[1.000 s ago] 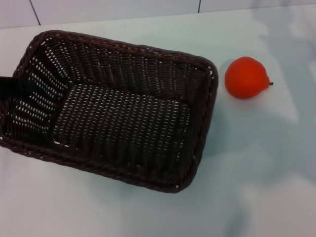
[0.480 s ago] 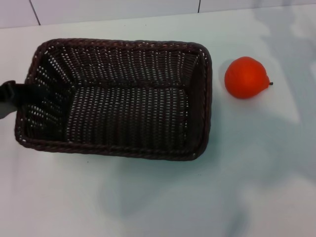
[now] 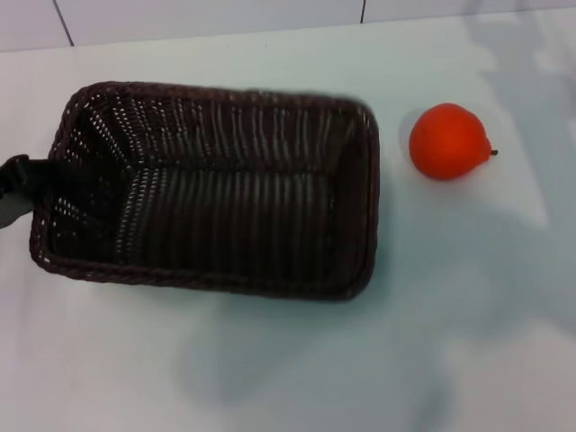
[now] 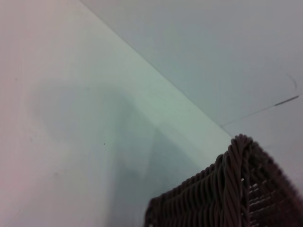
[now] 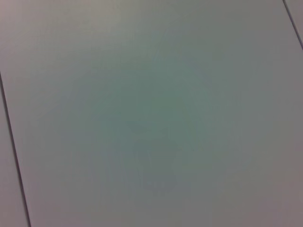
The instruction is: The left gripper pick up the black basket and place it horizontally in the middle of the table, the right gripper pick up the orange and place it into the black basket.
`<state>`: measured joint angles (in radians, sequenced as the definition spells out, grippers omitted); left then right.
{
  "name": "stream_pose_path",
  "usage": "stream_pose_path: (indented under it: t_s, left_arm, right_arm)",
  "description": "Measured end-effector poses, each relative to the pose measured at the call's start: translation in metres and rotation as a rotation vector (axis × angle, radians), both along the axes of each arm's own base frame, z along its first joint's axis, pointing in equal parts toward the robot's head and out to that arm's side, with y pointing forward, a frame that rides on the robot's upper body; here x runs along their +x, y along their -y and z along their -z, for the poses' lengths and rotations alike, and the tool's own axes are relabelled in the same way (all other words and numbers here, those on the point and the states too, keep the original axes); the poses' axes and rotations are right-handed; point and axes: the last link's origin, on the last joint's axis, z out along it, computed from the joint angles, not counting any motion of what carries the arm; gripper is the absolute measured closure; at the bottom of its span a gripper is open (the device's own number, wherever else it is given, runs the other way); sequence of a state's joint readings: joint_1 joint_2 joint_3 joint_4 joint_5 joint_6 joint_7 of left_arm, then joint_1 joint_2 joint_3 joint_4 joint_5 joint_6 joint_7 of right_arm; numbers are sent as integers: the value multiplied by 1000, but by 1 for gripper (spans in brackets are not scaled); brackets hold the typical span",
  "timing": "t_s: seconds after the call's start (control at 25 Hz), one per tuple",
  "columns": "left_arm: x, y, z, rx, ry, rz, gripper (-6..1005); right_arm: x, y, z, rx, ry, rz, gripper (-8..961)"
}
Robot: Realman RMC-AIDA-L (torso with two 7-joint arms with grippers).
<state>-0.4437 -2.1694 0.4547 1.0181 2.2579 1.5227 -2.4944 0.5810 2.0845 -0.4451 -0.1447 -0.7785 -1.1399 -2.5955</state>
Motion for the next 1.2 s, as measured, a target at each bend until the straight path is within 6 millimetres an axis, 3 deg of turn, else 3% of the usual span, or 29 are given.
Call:
stream_pose_path:
  t_s: [0.28, 0.4, 0.6, 0.96, 1.2]
  left_arm:
    - [-3, 6, -3, 17, 38, -20, 802]
    - [-3, 8, -4, 11, 45, -13, 589]
    - [-2, 16, -3, -23, 65, 2, 462]
    - [-6, 23, -6, -20, 52, 24, 468]
    - [-30, 21, -23, 95, -38, -5, 468]
  right_arm:
    - [1, 1, 2, -6, -3, 5, 220]
    - [0, 0, 3, -8, -3, 4, 220]
    - [0, 0, 2, -5, -6, 7, 220]
    - [2, -3, 2, -29, 4, 16, 222]
    - [-2, -25, 0, -175, -34, 25, 220]
